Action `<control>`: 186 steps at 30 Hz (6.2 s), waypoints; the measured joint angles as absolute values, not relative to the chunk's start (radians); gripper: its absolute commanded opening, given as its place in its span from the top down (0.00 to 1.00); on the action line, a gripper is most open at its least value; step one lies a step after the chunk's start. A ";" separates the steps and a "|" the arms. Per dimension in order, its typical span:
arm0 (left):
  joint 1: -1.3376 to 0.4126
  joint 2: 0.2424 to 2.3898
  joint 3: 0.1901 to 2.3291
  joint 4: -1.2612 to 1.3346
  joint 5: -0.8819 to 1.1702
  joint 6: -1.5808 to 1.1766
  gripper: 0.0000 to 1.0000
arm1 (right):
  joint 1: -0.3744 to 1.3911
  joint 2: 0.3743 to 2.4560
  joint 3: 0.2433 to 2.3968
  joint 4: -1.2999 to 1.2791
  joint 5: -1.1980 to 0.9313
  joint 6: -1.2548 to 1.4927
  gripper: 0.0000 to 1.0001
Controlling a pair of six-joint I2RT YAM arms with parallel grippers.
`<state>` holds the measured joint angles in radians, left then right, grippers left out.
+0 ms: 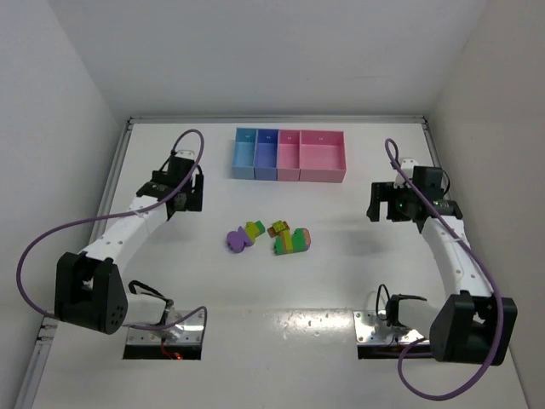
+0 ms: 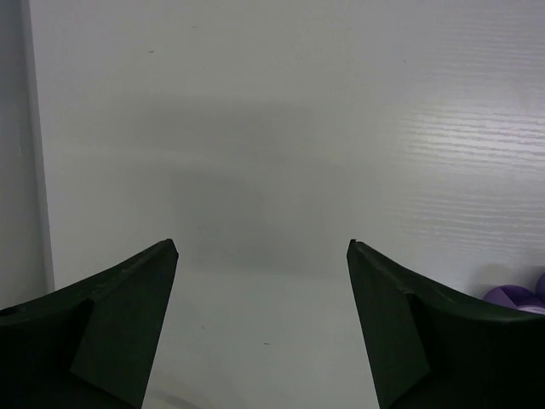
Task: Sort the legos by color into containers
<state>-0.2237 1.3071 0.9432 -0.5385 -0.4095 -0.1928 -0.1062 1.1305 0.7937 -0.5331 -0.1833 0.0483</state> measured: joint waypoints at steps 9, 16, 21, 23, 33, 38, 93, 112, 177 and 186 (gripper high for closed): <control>-0.233 1.308 1.007 -0.533 -0.333 -0.079 0.03 | -0.110 1.130 0.793 -0.514 -0.031 0.097 0.00; -0.376 1.301 1.092 -0.503 -0.178 0.014 0.02 | -0.112 1.130 0.808 -0.556 -0.086 0.035 0.00; -0.548 1.296 1.016 -0.495 -0.155 -0.031 0.02 | -0.112 1.130 0.840 -0.579 -0.148 -0.003 0.00; -0.582 1.299 0.994 -0.500 -0.166 -0.063 0.00 | -0.112 1.131 0.842 -0.583 -0.162 -0.013 0.00; -0.662 1.406 0.968 -0.492 -0.206 -0.175 0.00 | -0.112 1.170 0.862 -0.612 -0.196 -0.050 0.00; -0.676 1.457 0.953 -0.515 -0.160 -0.158 0.00 | -0.112 1.195 0.888 -0.626 -0.204 -0.075 0.00; -0.527 1.471 0.991 -0.529 0.209 0.250 0.86 | -0.101 1.409 1.030 -0.661 -0.403 -0.093 0.00; -0.614 1.343 0.993 -0.504 0.076 0.112 0.86 | 0.181 1.587 1.152 -0.430 -0.988 0.447 0.08; -0.633 1.341 0.958 -0.434 0.036 0.048 0.89 | 0.257 1.790 1.182 -0.302 -1.152 0.527 1.00; -0.620 1.345 0.947 -0.437 0.034 0.044 0.89 | 0.224 1.732 1.204 -0.422 -0.994 0.376 1.00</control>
